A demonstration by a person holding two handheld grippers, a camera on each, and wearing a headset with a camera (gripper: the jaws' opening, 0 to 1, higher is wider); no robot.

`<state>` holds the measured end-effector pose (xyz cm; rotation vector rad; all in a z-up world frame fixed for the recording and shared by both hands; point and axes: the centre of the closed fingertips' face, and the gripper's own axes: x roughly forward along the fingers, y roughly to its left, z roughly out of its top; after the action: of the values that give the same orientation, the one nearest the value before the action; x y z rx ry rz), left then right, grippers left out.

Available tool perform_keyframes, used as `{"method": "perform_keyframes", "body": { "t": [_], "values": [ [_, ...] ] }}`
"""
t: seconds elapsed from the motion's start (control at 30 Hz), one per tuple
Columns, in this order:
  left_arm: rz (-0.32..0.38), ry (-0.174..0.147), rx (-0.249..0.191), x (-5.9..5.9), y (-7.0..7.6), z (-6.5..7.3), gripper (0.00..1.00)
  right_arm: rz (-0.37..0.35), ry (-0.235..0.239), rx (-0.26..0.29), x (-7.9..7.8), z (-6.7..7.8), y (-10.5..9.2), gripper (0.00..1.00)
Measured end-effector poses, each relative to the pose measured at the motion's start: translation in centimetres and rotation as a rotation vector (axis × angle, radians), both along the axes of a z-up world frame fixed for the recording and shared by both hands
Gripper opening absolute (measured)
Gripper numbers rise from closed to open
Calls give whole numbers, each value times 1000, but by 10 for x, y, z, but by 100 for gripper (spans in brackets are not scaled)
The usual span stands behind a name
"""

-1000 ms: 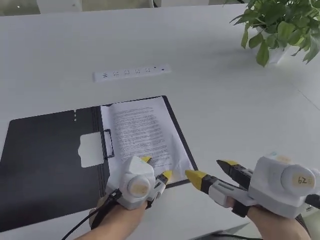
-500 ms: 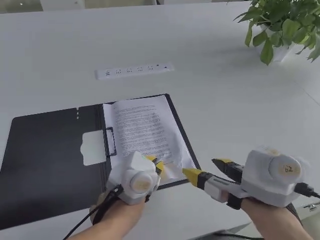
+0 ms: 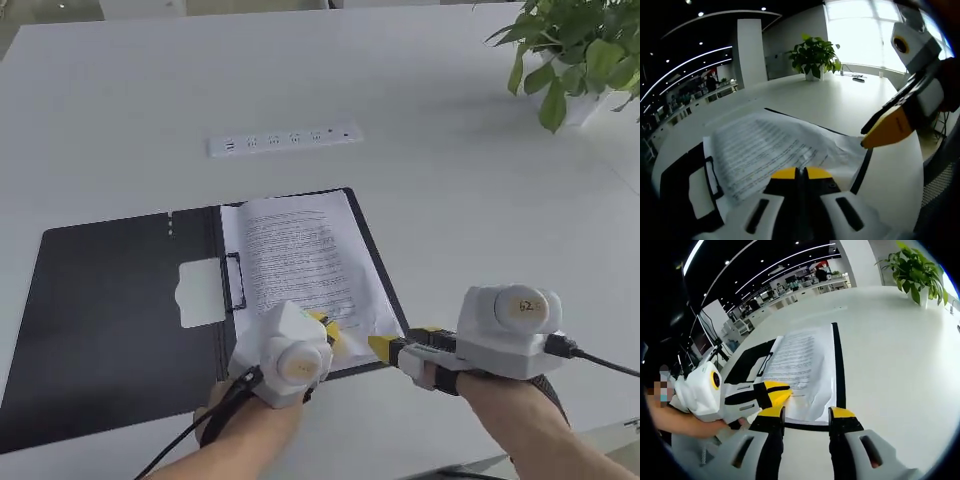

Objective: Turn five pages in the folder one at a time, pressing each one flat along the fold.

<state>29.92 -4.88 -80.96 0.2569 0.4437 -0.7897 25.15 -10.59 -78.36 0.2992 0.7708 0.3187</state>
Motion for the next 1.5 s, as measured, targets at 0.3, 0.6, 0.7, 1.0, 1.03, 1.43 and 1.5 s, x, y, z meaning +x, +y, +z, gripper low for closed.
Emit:
{"method": "perform_keyframes", "body": {
  "t": [0.3, 0.6, 0.7, 1.0, 1.03, 1.43, 1.5],
  "values": [
    [1, 1, 0, -1, 0, 0, 3, -36, 63, 13, 3, -15, 1, 18],
    [5, 2, -2, -1, 0, 1, 3, -89, 75, 0, 4, -18, -11, 0],
    [10, 7, -6, -1, 0, 1, 3, -110, 75, 30, 4, -17, -11, 0],
    [50, 76, -63, 1, 1, 2, 4, -109, 41, 60, 6, -9, -7, 0],
    [52, 83, -68, 1, 2, 2, 4, -108, 38, 63, 7, -8, -7, 0],
    [71, 122, -122, -6, 22, 25, 13, -63, -91, 127, 17, 32, 16, 0],
    [72, 112, -129, -6, 29, 36, 15, -58, -120, 135, 19, 41, 20, 0]
  ]
}}
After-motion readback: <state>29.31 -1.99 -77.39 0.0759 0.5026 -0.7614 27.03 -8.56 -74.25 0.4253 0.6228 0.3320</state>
